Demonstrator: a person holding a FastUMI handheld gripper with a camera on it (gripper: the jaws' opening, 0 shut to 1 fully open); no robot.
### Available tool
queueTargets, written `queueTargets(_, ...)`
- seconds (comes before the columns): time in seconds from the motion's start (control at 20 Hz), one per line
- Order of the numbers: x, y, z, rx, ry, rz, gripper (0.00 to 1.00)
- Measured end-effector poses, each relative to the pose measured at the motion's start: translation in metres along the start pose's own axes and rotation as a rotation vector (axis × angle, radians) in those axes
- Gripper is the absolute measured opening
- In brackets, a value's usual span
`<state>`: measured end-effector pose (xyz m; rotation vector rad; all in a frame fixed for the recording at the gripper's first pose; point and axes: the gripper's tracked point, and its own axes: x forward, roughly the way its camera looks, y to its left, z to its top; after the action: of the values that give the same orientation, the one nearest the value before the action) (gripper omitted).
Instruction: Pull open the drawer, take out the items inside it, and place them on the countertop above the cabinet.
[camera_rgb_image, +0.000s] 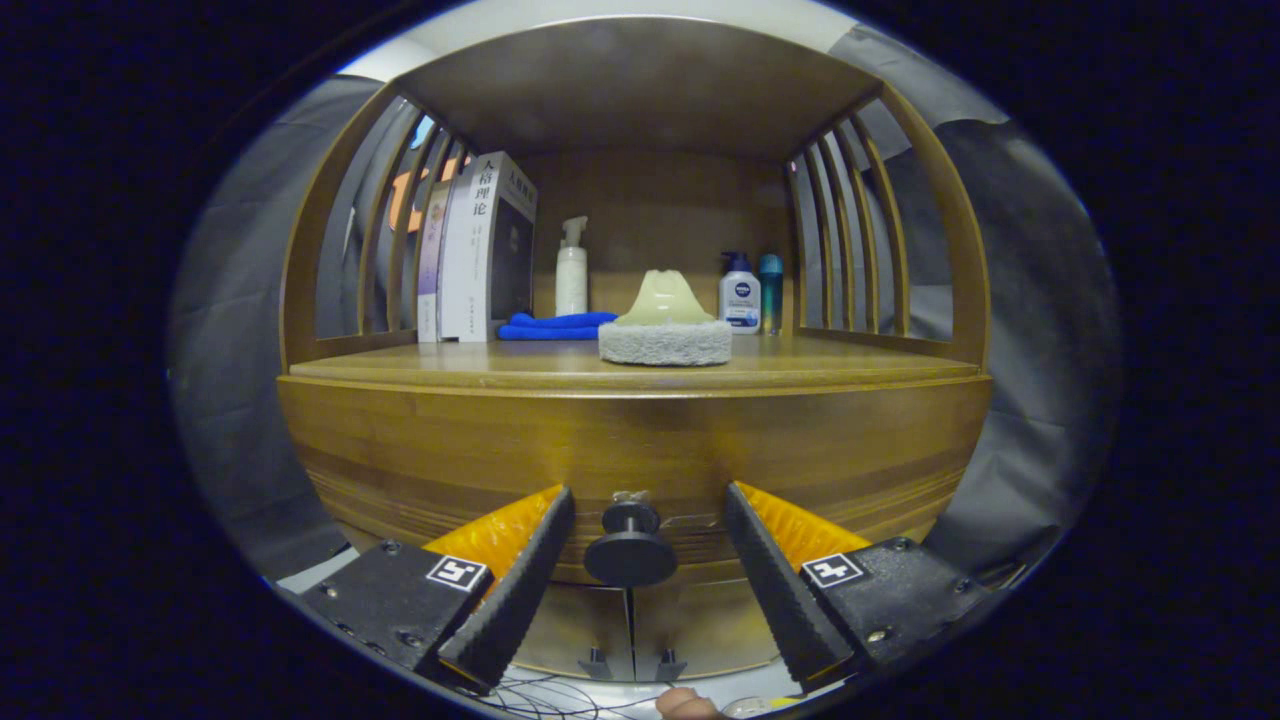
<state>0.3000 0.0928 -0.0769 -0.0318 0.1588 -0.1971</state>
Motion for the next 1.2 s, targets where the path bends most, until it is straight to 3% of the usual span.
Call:
queueTargets(0.6,-0.018,-0.003,0.008,0.005,-0.011,0.034,1.00)
queueTargets(1.0,-0.082,-0.014,0.075,-0.037,-0.063,0.102,0.99)
queueTargets(1.2,-0.139,-0.034,0.083,-0.052,-0.062,0.124,1.00)
